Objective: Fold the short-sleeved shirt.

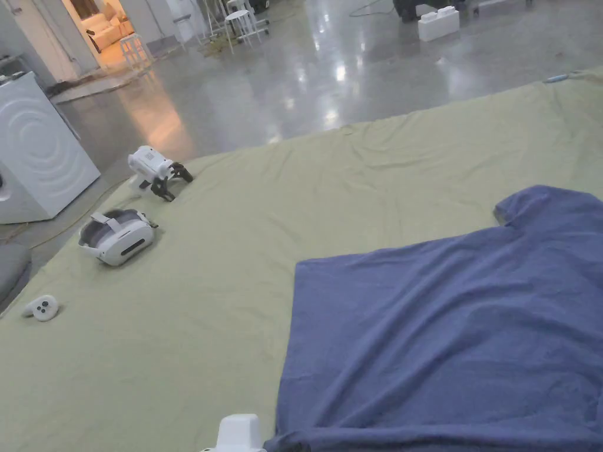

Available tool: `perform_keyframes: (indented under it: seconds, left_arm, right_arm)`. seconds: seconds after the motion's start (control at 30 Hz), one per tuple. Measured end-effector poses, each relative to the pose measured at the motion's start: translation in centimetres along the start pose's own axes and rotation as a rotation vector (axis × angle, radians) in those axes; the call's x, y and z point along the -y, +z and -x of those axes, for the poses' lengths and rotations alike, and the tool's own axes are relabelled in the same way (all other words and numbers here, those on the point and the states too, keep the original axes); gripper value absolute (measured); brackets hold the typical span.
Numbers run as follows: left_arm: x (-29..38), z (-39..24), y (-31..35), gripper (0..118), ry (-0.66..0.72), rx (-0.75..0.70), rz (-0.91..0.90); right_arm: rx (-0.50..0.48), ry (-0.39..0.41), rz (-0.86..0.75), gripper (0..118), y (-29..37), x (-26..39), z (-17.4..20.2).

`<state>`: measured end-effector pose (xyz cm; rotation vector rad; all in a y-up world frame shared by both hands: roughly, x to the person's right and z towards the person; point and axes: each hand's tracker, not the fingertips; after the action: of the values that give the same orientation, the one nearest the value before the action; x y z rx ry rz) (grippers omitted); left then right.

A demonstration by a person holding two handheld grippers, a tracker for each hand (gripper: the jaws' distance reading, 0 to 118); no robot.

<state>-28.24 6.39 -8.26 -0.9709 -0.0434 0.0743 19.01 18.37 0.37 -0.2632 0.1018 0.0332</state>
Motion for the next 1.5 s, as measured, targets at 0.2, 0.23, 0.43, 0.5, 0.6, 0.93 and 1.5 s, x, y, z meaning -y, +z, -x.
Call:
perform_keyframes:
  seconds: [0.2,0.23,0.43,0.5,0.6,0.93,1.5]
  left_arm:
    - [-0.4,-0.3,-1.7,45,-0.037,-0.031,0.036]
    - [-0.5,-0.6,-1.8,41,-0.056,-0.028,0.05]
    - [-1.2,-2.4,-3.3,14,-0.201,-0.071,0.126]
    - [-1.3,-2.7,-3.8,13,-0.205,-0.078,0.133]
    - [-1.7,-2.5,-3.5,13,-0.187,-0.069,0.142]
    - [-1.7,-2.2,-2.9,12,-0.126,-0.034,0.142]
    - [-17.8,-0.4,-6.7,6,-0.084,0.034,0.076]
  right_arm:
    - [0.062,-0.062,0.058,0,0.5,1.5,-2.4]
    - [0.07,-0.069,0.067,0,0.6,1.7,-2.8]
    - [0.12,-0.119,0.292,6,-0.6,3.1,-6.8]
    - [0.132,-0.159,0.478,71,-3.3,4.7,-8.7]
    - [0.11,-0.202,0.608,89,-7.4,8.0,-10.7]
    - [0.107,-0.199,0.741,2,-11.9,10.0,-11.2]
    - [0.062,-0.225,0.675,2,-26.8,-1.0,-12.8]
